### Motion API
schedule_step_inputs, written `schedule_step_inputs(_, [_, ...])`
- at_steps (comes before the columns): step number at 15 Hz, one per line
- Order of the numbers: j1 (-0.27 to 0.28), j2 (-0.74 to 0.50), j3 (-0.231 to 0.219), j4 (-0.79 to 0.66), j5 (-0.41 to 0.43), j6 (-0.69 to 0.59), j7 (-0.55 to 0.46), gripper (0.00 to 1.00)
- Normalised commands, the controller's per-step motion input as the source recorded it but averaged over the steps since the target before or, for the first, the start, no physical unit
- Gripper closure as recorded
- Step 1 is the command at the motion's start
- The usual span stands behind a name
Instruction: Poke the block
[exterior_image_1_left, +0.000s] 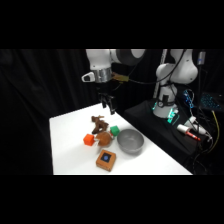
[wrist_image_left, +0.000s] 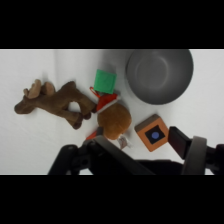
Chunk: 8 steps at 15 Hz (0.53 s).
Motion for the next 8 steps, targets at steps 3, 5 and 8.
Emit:
schedule_step_inputs(3, [-0.013,0.03,0.029,0.03,0.014,0.06,0.02,0.0])
schedule_step_inputs(5, [0.004,0.12,0.041,0.08,-0.017,0.15,0.05,0.0])
schedule_step_inputs(8, [0.024,0.16,0.056,0.14,0.003,0.18,0.04,0.0])
